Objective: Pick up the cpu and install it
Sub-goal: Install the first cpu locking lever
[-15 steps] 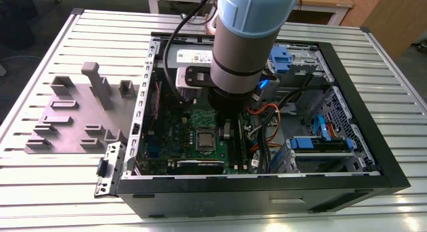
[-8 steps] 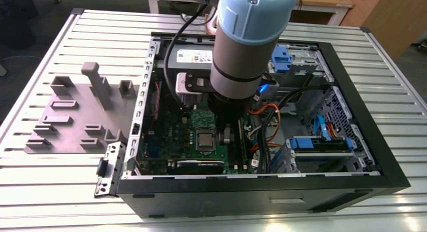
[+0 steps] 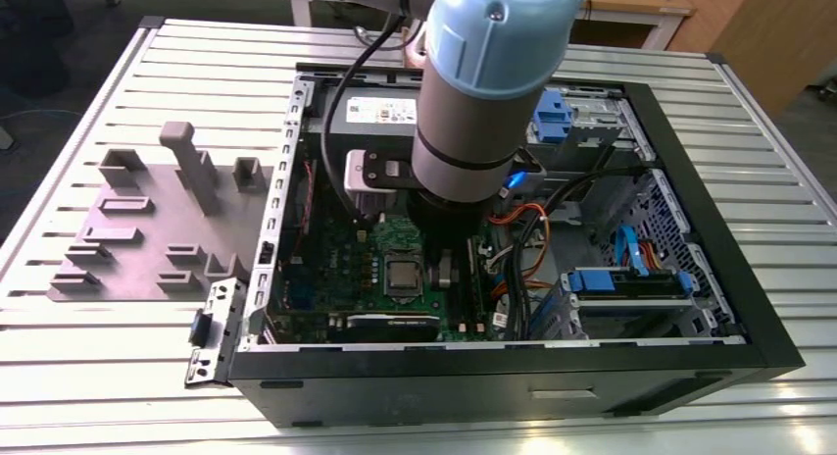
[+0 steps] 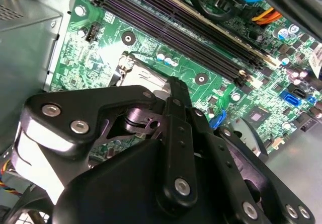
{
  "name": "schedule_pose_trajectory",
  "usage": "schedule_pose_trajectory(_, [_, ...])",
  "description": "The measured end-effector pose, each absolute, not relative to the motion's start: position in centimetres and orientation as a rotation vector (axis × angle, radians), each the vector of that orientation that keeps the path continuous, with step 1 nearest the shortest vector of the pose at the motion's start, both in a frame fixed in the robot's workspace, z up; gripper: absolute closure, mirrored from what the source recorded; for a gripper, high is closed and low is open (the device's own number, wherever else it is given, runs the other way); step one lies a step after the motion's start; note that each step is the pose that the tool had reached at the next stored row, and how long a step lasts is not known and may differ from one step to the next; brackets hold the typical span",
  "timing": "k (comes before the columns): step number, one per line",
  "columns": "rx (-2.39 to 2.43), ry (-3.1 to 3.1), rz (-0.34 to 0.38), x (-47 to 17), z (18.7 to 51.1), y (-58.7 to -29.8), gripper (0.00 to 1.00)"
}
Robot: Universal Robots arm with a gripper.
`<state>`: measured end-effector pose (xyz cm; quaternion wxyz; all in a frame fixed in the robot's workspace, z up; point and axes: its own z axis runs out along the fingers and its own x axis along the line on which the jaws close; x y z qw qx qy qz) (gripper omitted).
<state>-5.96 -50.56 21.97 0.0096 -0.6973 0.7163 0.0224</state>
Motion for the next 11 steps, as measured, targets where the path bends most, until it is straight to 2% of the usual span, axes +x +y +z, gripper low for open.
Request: schedule_pose_trajectory(11, [-2.18, 2.236, 0.072, -6.0, 20.9, -50.8, 0.89])
